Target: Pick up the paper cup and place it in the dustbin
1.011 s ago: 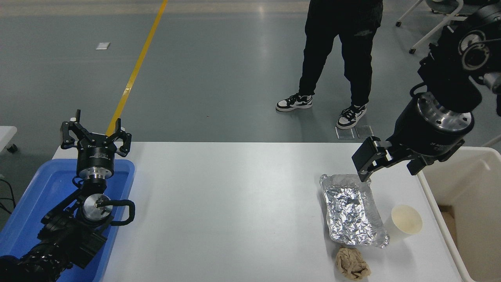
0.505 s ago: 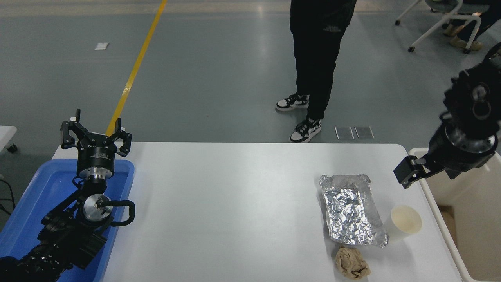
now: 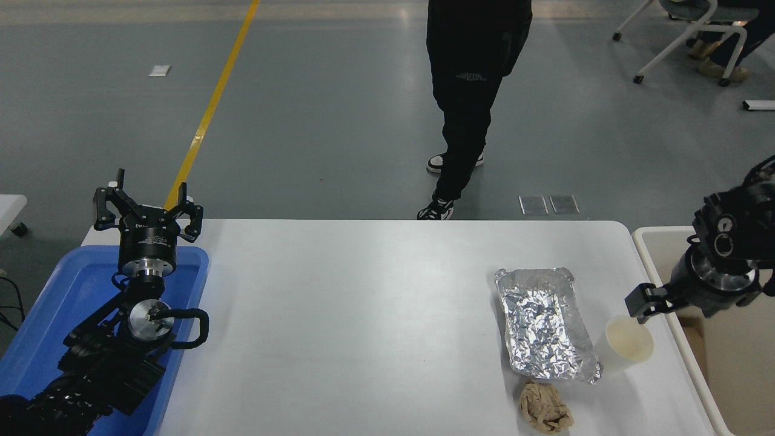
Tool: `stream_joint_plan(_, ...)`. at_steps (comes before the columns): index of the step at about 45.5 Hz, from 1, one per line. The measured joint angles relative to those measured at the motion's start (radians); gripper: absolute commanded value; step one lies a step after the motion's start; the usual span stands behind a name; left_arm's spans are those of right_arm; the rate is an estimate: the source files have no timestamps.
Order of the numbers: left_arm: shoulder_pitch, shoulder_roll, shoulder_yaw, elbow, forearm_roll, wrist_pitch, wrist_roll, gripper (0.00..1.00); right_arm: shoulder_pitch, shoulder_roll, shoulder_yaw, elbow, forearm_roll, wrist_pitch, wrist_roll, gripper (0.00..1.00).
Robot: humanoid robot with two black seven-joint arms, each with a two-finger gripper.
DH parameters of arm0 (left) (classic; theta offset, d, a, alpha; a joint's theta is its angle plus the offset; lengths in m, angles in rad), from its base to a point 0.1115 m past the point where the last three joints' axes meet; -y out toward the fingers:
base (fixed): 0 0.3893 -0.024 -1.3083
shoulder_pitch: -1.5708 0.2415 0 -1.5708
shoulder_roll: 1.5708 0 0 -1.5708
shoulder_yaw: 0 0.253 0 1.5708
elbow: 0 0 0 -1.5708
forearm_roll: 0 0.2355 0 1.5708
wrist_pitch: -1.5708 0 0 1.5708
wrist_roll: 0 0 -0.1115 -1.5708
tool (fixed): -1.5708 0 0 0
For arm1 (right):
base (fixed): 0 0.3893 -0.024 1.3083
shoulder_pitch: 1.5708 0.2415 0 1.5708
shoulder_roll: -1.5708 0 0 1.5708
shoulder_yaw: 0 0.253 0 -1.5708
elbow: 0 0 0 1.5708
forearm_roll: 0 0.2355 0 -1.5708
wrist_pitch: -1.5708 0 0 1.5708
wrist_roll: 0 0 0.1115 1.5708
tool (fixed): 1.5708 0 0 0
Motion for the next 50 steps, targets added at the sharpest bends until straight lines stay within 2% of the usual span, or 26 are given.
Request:
stream_joint_plan(6,0.000,0.000,0.000,0.000,0.000,0.000,0.000,0.99,-0.055,0.000,0.016,-0.028,-0.012,-0.042,0.000,0.77)
stream_joint_plan(18,0.000,0.000,0.000,0.000,0.000,0.000,0.000,0.99,-0.148,0.004,0.074,-0.069,-0.015,-0.078,0.000,0.75)
stream_joint_plan(27,0.000,0.000,0.000,0.000,0.000,0.000,0.000,0.99,-0.190,0.012,0.107,-0.089,-0.014,-0.087,0.000,0.67)
stream_joint_plan(36,0.000,0.000,0.000,0.000,0.000,0.000,0.000,0.99,-0.229,0.025,0.134,-0.118,-0.013,-0.093,0.000,0.46)
stream_joint_plan(38,0.000,0.000,0.000,0.000,0.000,0.000,0.000,0.99,-0.233,0.027,0.137,-0.122,-0.013,-0.093,0.000,0.38)
stream_joint_plan(41,0.000,0.000,0.000,0.000,0.000,0.000,0.000,0.99,-0.237,0.029,0.140,-0.126,-0.013,-0.089,0.001,0.18)
stream_joint_plan(42,0.000,0.000,0.000,0.000,0.000,0.000,0.000,0.99,-0.238,0.029,0.141,-0.127,-0.013,-0.088,0.001,0.14)
stream_joint_plan(50,0.000,0.000,0.000,0.000,0.000,0.000,0.000,0.99,-0.240,0.031,0.146,-0.133,-0.014,-0.082,0.002,0.10)
